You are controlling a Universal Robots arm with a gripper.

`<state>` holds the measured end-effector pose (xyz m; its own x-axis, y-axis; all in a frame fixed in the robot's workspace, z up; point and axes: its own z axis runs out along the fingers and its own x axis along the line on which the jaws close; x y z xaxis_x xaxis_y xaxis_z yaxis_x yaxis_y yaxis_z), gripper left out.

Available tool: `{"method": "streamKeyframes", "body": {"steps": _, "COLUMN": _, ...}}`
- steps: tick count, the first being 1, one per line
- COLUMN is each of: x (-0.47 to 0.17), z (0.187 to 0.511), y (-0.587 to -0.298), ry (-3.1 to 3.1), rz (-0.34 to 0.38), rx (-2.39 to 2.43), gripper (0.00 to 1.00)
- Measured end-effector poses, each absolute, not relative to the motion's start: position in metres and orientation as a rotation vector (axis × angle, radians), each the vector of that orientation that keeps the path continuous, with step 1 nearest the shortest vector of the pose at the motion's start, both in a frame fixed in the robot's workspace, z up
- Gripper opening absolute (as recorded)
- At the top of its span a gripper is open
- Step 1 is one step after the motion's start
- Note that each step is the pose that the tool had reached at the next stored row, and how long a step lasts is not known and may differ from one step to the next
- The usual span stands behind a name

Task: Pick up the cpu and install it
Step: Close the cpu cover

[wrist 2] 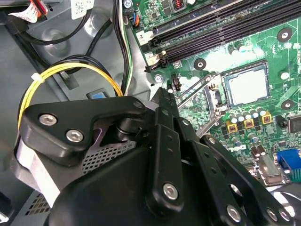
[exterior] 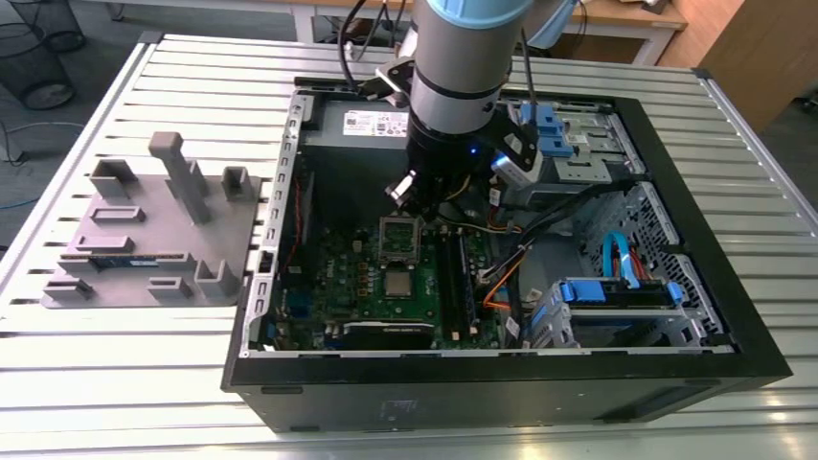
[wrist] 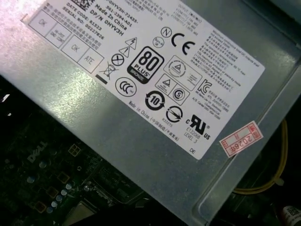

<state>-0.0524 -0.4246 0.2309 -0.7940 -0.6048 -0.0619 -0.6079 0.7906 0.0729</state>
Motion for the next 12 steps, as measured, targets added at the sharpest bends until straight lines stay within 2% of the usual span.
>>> {"method": "streamKeyframes", "body": {"steps": 12, "x": -0.0551, "z": 0.2328, "y": -0.425, "ry": 2.916, "rz": 0.138, "rx": -1.061, "gripper": 0.11}}
